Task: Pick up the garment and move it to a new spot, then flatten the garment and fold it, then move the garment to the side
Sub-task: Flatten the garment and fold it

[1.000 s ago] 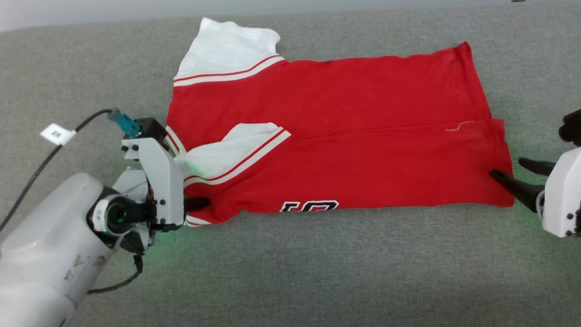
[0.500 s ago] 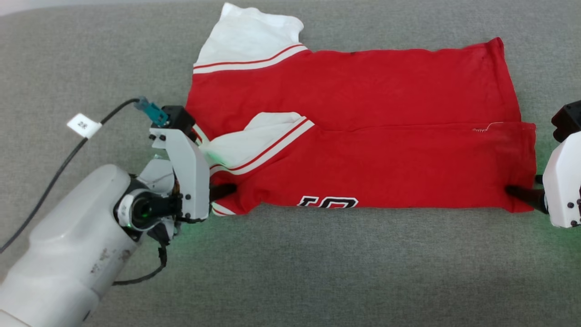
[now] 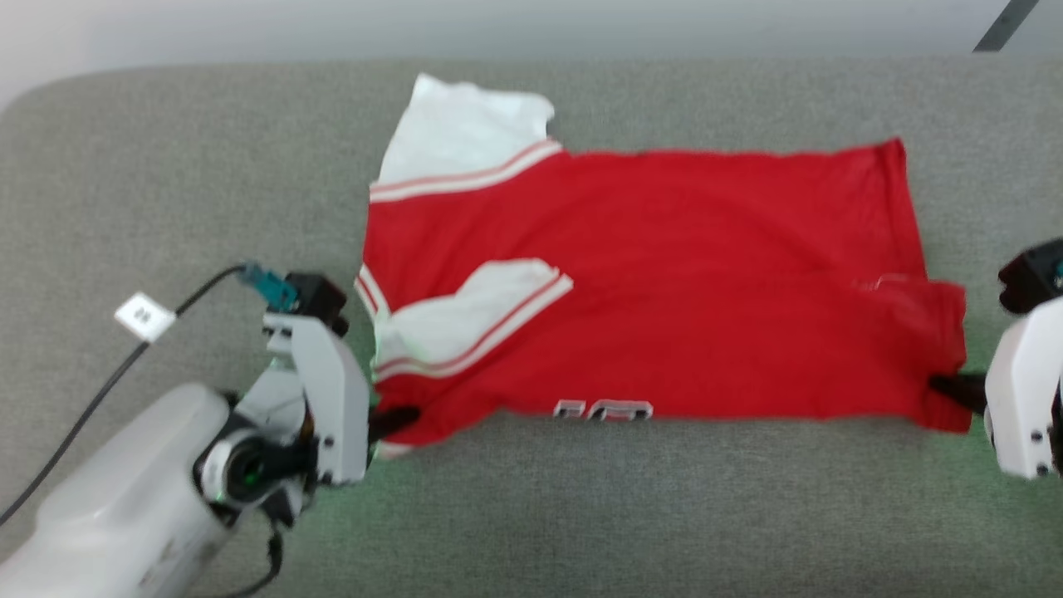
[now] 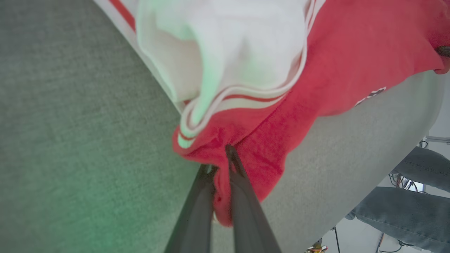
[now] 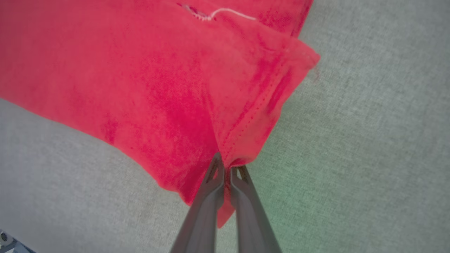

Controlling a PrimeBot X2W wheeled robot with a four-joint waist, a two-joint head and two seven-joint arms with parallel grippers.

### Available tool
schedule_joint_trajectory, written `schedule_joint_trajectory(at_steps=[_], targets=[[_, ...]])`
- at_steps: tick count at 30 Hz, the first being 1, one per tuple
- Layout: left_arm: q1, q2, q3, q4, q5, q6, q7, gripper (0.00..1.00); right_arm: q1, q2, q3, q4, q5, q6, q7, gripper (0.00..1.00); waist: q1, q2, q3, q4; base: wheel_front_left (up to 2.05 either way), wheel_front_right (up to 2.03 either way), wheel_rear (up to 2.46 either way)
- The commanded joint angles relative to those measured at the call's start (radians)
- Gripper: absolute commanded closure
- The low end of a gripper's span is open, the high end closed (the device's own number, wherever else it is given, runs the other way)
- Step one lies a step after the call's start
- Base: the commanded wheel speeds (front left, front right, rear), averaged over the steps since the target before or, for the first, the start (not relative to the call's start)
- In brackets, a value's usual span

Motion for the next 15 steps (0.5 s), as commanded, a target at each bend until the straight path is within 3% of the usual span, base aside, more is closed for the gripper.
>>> schedule_joint_trajectory(at_steps=[1, 8, 13, 14, 15], targets=[[0.025, 0.016, 0.001, -0.021, -0.004, 0.009, 0.003, 1.0, 0.026, -0.01, -0.003, -0.012, 0.012, 0.0, -0.004, 1.0, 0.0, 0.0, -0.027, -0.004, 0.0, 0.0, 0.0], [0.149, 0.135, 0.009, -0.252, -0.038, 0.076, 0.006, 1.0, 0.176, -0.085, -0.045, -0.133, 0.032, -0.001, 0.018, 1.0, 0.0, 0.0, -0.051, -0.01, 0.0, 0.0, 0.0], [0.216, 0.179, 0.024, -0.346, -0.051, 0.119, -0.028, 1.0, 0.268, -0.088, -0.118, -0.187, 0.029, -0.001, 0.008, 0.97, 0.0, 0.0, -0.053, -0.01, 0.0, 0.0, 0.0], [0.223, 0.182, 0.031, -0.356, -0.054, 0.125, -0.04, 1.0, 0.279, -0.082, -0.134, -0.194, 0.024, -0.001, 0.003, 0.68, 0.0, 0.0, -0.054, -0.011, 0.0, 0.0, 0.0], [0.23, 0.185, 0.038, -0.365, -0.055, 0.129, -0.051, 0.9, 0.29, -0.074, -0.153, -0.2, 0.021, -0.001, -0.005, 0.48, 0.0, 0.0, -0.055, -0.011, 0.0, 0.0, 0.0]])
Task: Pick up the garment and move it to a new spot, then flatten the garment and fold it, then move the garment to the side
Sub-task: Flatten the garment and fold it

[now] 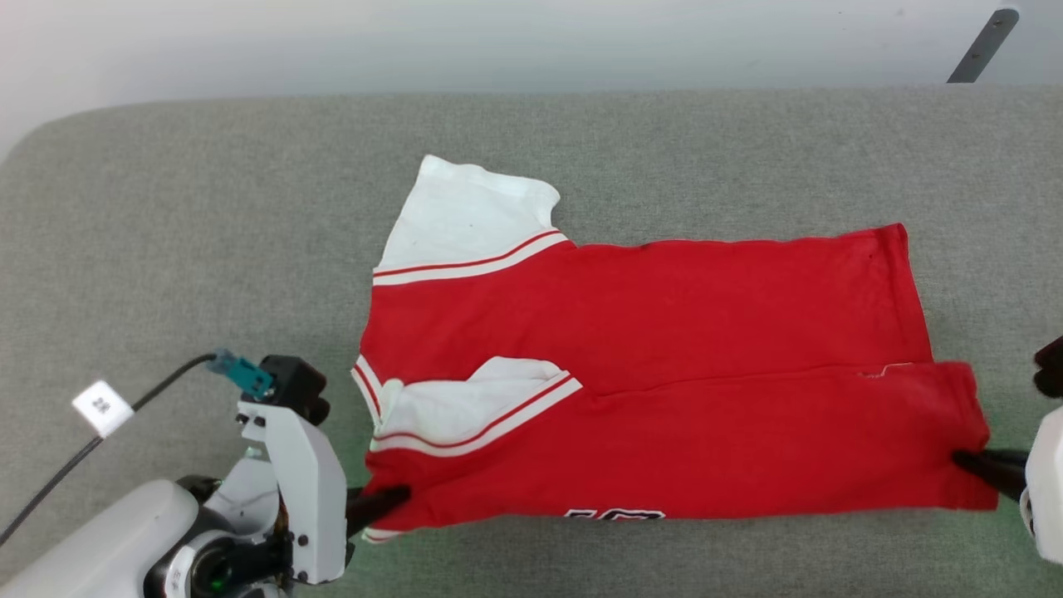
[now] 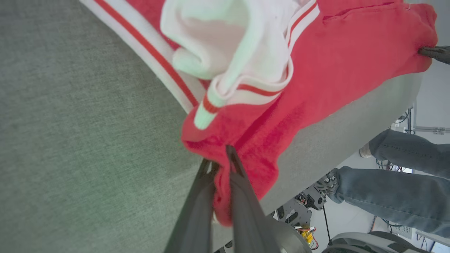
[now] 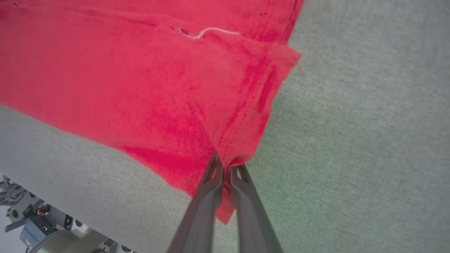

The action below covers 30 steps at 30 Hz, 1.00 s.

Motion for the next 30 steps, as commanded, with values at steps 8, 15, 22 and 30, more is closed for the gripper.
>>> schedule_joint_trajectory(at_steps=[8, 15, 22, 30], targets=[[0.025, 0.001, 0.099, -0.006, 0.024, 0.024, -0.186, 0.0, 0.057, 0.111, -0.228, -0.057, -0.06, -0.001, -0.16, 0.0, 0.0, 0.0, -0.016, 0.012, 0.0, 0.0, 0.0], [-0.066, -0.057, 0.166, 0.087, 0.182, 0.013, -0.446, 0.0, 0.007, 0.293, -0.321, -0.079, -0.224, -0.001, -0.417, 0.0, 0.0, 0.0, 0.005, -0.006, 0.0, 0.0, 0.0], [-0.294, -0.163, 0.189, 0.315, 0.275, 0.008, -0.531, 0.0, -0.081, 0.451, -0.353, -0.076, -0.369, -0.001, -0.635, 0.0, 0.0, 0.0, 0.079, -0.069, 0.0, 0.0, 0.0], [-0.593, -0.257, 0.123, 0.659, 0.379, -0.061, -0.472, 0.0, -0.078, 0.553, -0.338, -0.11, -0.444, -0.001, -0.762, 0.0, 0.0, 0.0, 0.15, -0.175, 0.0, 0.0, 0.0]])
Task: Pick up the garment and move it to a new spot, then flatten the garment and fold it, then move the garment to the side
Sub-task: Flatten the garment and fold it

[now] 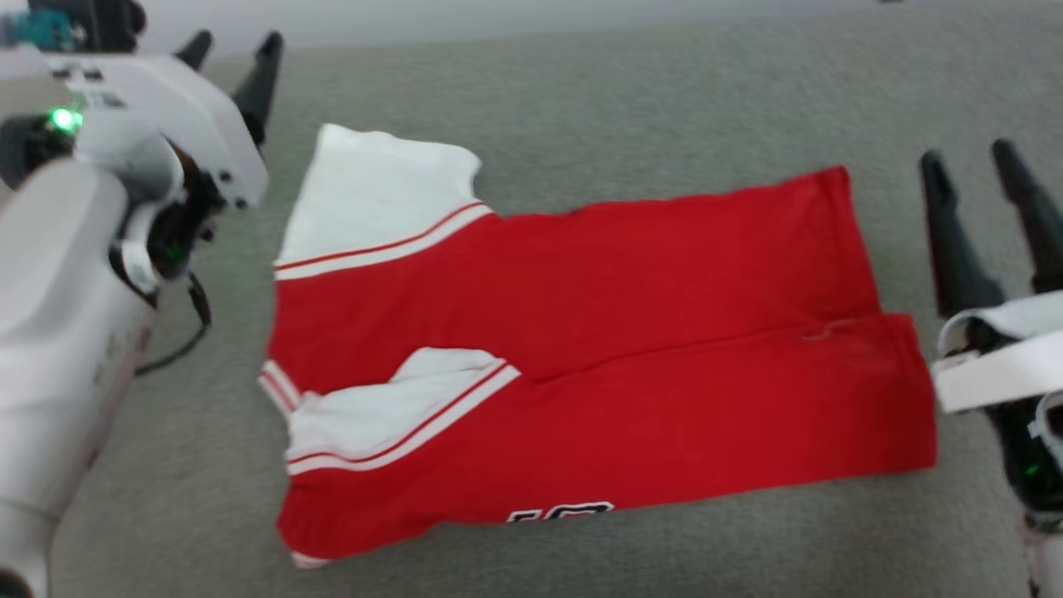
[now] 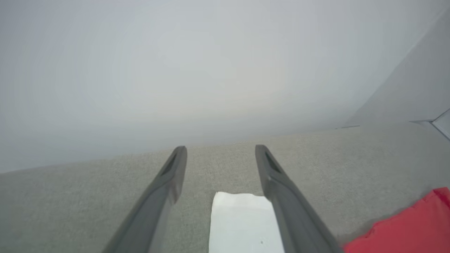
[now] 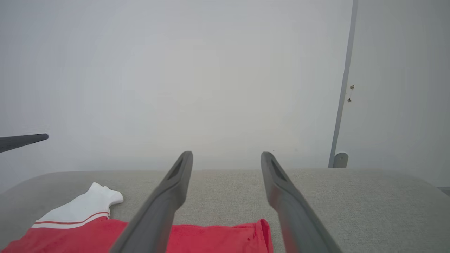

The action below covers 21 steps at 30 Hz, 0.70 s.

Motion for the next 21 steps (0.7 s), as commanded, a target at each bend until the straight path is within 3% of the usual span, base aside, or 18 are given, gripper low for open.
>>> schedule_joint_trajectory(at_steps=[1, 10, 16, 21], targets=[[-0.009, -0.002, -0.004, 0.011, 0.005, -0.006, 0.007, 0.0, 0.017, 0.004, 0.003, -0.002, -0.009, -0.001, -0.005, 0.0, 0.0, -0.0001, 0.048, -0.062, 0.0, 0.0, 0.0], [-0.159, 0.007, -0.092, 0.332, 0.025, -0.101, 0.295, 0.0, 0.111, 0.037, 0.019, -0.067, -0.023, -0.001, 0.008, 0.0, 0.0, -0.0001, 0.072, -0.161, 0.0, 0.0, 0.0], [-0.197, 0.0, -0.109, 0.431, -0.015, -0.135, 0.493, 0.0, 0.108, 0.033, 0.026, -0.088, -0.015, -0.001, 0.031, 0.0, 0.0, -0.0001, 0.093, -0.195, 0.0, 0.0, 0.0], [-0.185, -0.022, -0.114, 0.471, -0.037, -0.153, 0.552, 0.0, 0.094, 0.029, 0.027, -0.097, -0.011, -0.001, 0.046, 0.0, 0.0, -0.0001, 0.104, -0.199, 0.0, 0.0, 0.0]])
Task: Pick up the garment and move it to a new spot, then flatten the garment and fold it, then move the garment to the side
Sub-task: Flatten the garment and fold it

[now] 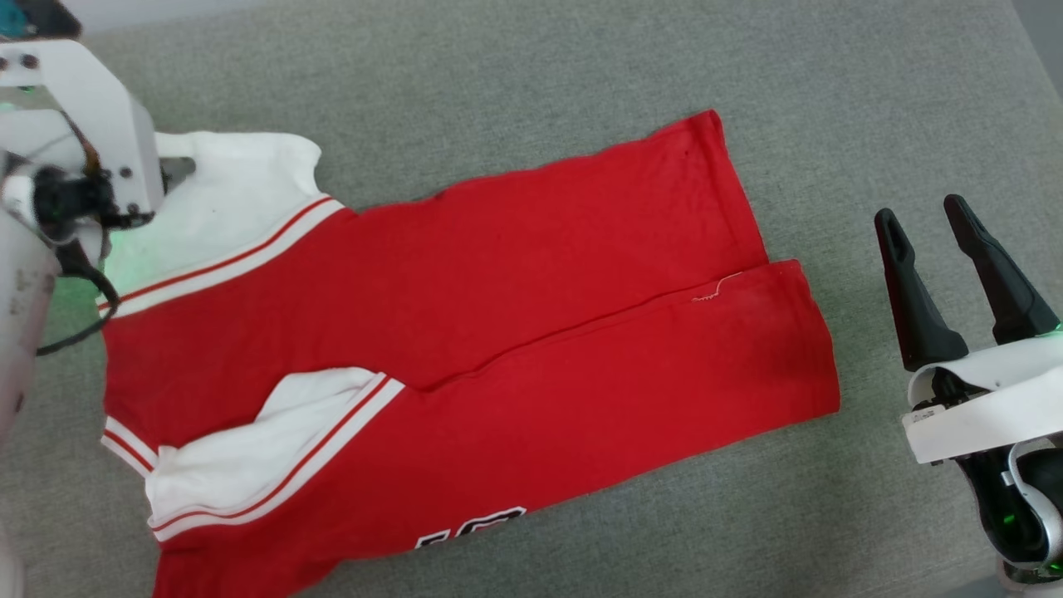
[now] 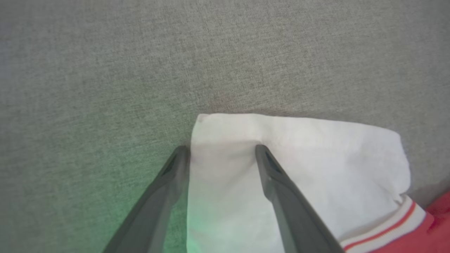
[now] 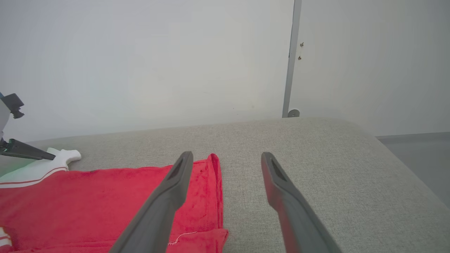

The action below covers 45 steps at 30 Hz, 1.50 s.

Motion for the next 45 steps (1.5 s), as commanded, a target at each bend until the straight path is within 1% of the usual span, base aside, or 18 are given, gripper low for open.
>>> schedule_joint_trajectory(at_steps=[1, 2, 3, 4, 5, 8, 11, 17, 21, 24, 27, 30, 34, 35, 36, 37, 41, 45], targets=[[0.025, -0.018, -0.001, 0.012, -0.018, -0.009, 0.018, 0.0, -0.011, -0.004, 0.0, -0.004, 0.009, -0.001, 0.001, 0.0, 0.0, 0.0, 0.004, -0.001, 0.0, 0.0, 0.0], [0.031, -0.027, 0.0, 0.014, -0.024, -0.014, 0.03, 0.14, -0.013, -0.008, 0.0, -0.005, 0.009, -0.001, 0.008, 0.0, 0.0, 0.0, 0.004, 0.002, 0.0, 0.0, 0.0], [0.034, -0.03, -0.002, 0.016, -0.028, -0.018, 0.038, 0.53, -0.02, -0.015, 0.003, -0.006, 0.007, -0.001, 0.011, 0.0, 0.0, 0.0, 0.004, 0.004, 0.0, 0.0, 0.0], [0.035, -0.029, -0.007, 0.018, -0.025, -0.021, 0.04, 0.67, -0.029, -0.026, 0.006, -0.008, -0.002, -0.001, 0.015, 0.0, 0.0, 0.0, 0.004, 0.007, 0.0, 0.0, 0.0], [0.033, -0.028, -0.01, 0.02, -0.023, -0.022, 0.039, 0.98, -0.038, -0.039, 0.01, -0.006, -0.009, -0.001, 0.02, 0.0, 0.0, 0.0, 0.003, 0.01, 0.0, 0.0, 0.0], [0.025, -0.033, -0.01, 0.014, -0.03, -0.028, 0.031, 1.0, -0.1, -0.067, 0.03, 0.015, 0.011, -0.001, 0.06, 0.0, 0.0, 0.0, 0.003, 0.019, 0.0, 0.0, 0.0], [0.004, -0.048, -0.013, 0.004, -0.028, -0.034, 0.02, 1.0, -0.195, -0.106, 0.064, 0.076, 0.032, -0.001, 0.146, 0.0, 0.0, 0.0, 0.009, 0.04, 0.0, 0.0, 0.0], [-0.03, -0.089, -0.025, -0.018, -0.026, -0.039, 0.001, 1.0, -0.433, -0.202, 0.198, 0.301, 0.132, -0.001, 0.459, 0.0, 0.0, 0.0, 0.028, 0.094, 0.0, 0.0, 0.0], [-0.036, -0.109, -0.038, -0.027, -0.025, -0.042, -0.004, 1.0, -0.566, -0.222, 0.275, 0.444, 0.224, -0.001, 0.642, 0.0, 0.0, 0.0, 0.038, 0.128, 0.0, 0.0, 0.0], [-0.048, -0.114, -0.043, -0.036, -0.029, -0.04, -0.006, 1.0, -0.648, -0.231, 0.336, 0.519, 0.253, -0.001, 0.734, 0.0, 0.0, 0.0, 0.052, 0.147, 0.0, 0.0, 0.0], [-0.052, -0.12, -0.05, -0.047, -0.035, -0.04, -0.007, 1.0, -0.707, -0.225, 0.379, 0.585, 0.264, -0.001, 0.765, 0.0, 0.0, 0.0, 0.063, 0.164, 0.0, 0.0, 0.0], [-0.051, -0.125, -0.056, -0.061, -0.043, -0.039, -0.016, 1.0, -0.739, -0.225, 0.424, 0.649, 0.247, -0.001, 0.751, 0.0, 0.0, 0.0, 0.069, 0.179, 0.0, 0.0, 0.0], [-0.048, -0.129, -0.065, -0.078, -0.057, -0.039, -0.018, 1.0, -0.757, -0.225, 0.487, 0.704, 0.265, -0.001, 0.714, 0.0, 0.0, 0.0, 0.075, 0.194, 0.0, 0.0, 0.0], [-0.047, -0.13, -0.067, -0.082, -0.06, -0.039, -0.021, 1.0, -0.756, -0.224, 0.501, 0.715, 0.276, -0.001, 0.701, 0.21, 0.0, 0.0, 0.076, 0.196, 0.0, 0.0, 0.0], [-0.046, -0.129, -0.067, -0.086, -0.066, -0.039, -0.023, 1.0, -0.755, -0.222, 0.509, 0.726, 0.288, -0.001, 0.692, 0.78, 0.0, 0.0, 0.076, 0.197, 0.0, 0.0, 0.0], [-0.046, -0.129, -0.066, -0.09, -0.072, -0.039, -0.027, 1.0, -0.761, -0.221, 0.518, 0.736, 0.298, -0.001, 0.68, 1.0, 0.0, 0.0, 0.076, 0.198, 0.0, 0.0, 0.0], [-0.045, -0.132, -0.039, -0.104, -0.118, -0.039, -0.043, 1.0, -0.791, -0.23, 0.54, 0.77, 0.324, -0.001, 0.606, 1.0, 0.0, 0.0, 0.07, 0.204, 0.0, 0.0, 0.0], [-0.029, -0.132, -0.021, -0.154, -0.165, -0.04, -0.082, 1.0, -0.803, -0.249, 0.565, 0.776, 0.35, -0.001, 0.529, 1.0, 0.0, 0.0, 0.03, 0.222, 0.0, 0.0, 0.0]])
